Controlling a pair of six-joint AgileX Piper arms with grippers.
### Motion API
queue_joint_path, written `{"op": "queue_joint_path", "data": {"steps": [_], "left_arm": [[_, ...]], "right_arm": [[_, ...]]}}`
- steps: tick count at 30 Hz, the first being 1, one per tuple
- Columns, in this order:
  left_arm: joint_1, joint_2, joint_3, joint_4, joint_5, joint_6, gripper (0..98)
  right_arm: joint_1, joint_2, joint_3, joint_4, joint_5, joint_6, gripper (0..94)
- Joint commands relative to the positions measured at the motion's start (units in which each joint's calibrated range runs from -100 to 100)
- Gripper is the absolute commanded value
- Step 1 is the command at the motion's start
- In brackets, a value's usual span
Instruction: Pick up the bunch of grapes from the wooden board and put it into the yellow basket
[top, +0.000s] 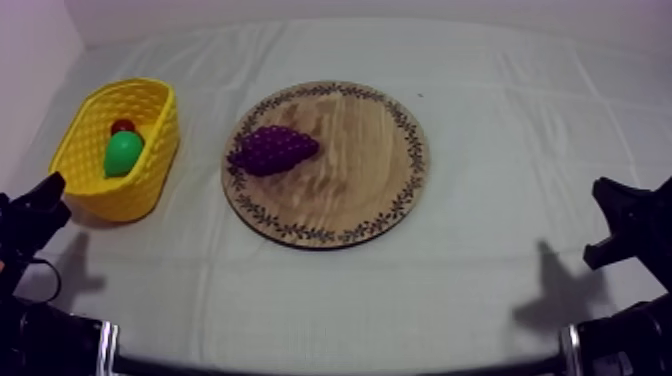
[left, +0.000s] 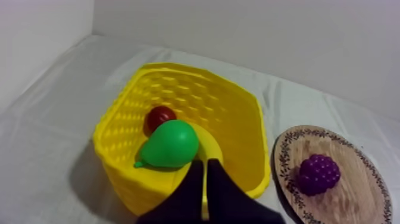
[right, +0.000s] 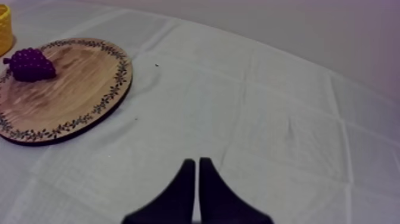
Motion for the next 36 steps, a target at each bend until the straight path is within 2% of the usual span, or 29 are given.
{"op": "queue_joint_path", "data": {"steps": [1, 20, 24, 27, 33, 36], "left_arm": [[0.0, 0.0, 0.0, 0.02, 0.0, 0.0, 0.1], [0.0, 0.0, 0.0, 0.02, 0.0, -0.1, 0.1], [0.0, 0.0, 0.0, 0.13, 0.0, -3.2, 0.2], [0.1, 0.0, 0.0, 0.15, 0.0, -3.8, 0.1], [0.1, 0.4, -0.1, 0.1, -0.1, -7.3, 0.0], [0.1, 2.4, -0.3, -0.03, -3.0, -8.5, 0.0]], "right_arm": [[0.0, 0.0, 0.0, 0.0, 0.0, 0.0, 0.4], [0.0, 0.0, 0.0, 0.0, 0.0, 0.0, 0.4], [0.0, 0.0, 0.0, 0.0, 0.0, 0.0, 0.4], [0.0, 0.0, 0.0, 0.0, 0.0, 0.0, 0.4], [0.0, 0.0, 0.0, 0.0, 0.0, 0.0, 0.4], [0.0, 0.0, 0.0, 0.0, 0.0, 0.0, 0.4]]}}
